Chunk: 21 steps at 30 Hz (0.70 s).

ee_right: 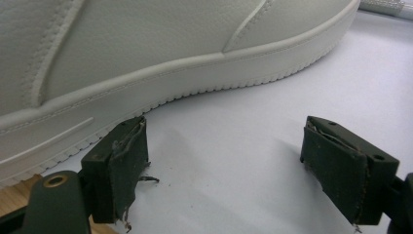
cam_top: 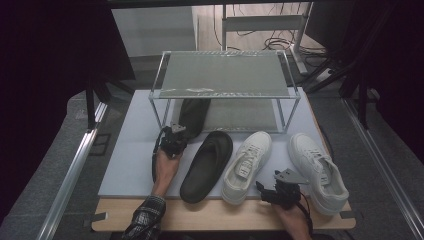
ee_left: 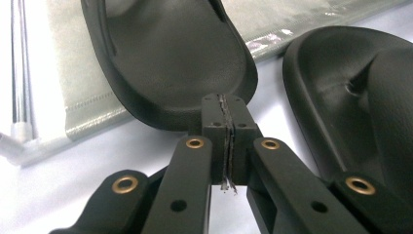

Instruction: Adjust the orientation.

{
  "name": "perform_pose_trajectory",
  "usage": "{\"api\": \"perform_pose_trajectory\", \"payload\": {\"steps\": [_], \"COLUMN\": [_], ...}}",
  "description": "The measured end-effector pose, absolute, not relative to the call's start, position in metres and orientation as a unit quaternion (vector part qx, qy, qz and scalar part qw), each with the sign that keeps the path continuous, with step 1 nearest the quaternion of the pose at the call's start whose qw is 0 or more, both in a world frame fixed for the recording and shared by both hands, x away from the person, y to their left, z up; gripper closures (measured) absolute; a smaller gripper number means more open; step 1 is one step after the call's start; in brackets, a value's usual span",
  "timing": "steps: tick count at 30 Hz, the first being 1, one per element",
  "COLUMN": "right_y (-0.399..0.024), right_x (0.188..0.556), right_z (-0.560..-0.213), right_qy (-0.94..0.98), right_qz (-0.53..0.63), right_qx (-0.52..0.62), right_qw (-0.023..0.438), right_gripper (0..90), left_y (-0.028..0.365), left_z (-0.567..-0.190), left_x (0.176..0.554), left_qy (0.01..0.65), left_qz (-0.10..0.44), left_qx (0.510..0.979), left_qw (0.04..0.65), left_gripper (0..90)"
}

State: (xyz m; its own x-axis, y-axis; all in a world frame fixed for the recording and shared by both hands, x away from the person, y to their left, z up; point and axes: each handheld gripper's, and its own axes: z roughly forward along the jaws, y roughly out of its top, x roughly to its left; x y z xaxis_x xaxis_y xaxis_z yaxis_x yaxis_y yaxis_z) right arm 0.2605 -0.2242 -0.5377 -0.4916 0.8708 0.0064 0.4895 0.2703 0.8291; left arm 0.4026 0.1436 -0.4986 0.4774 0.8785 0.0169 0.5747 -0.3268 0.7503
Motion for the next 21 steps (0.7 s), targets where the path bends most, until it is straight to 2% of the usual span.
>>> {"api": "perform_pose_trajectory", "payload": {"steps": [10,21], "right_y": [-0.224,-0.224], "right_x": [0.261,0.261], "right_z": [-0.538,-0.538], "right_qy": [0.761,0.762], "right_qz": [0.408,0.408], "right_qx": [0.446,0.446], "right_qw": [0.234,0.232], "right_gripper": [17.4,17.0], "left_y": [0.132,0.128], "left_z": [-0.500,-0.501], "left_x": [0.418,0.426], "left_qy": [0.466,0.474], "left_qz": [0.218,0.216], "left_qx": [0.786,0.780], "left_qw": [0.343,0.347], "left_gripper": [87.1,89.8]}}
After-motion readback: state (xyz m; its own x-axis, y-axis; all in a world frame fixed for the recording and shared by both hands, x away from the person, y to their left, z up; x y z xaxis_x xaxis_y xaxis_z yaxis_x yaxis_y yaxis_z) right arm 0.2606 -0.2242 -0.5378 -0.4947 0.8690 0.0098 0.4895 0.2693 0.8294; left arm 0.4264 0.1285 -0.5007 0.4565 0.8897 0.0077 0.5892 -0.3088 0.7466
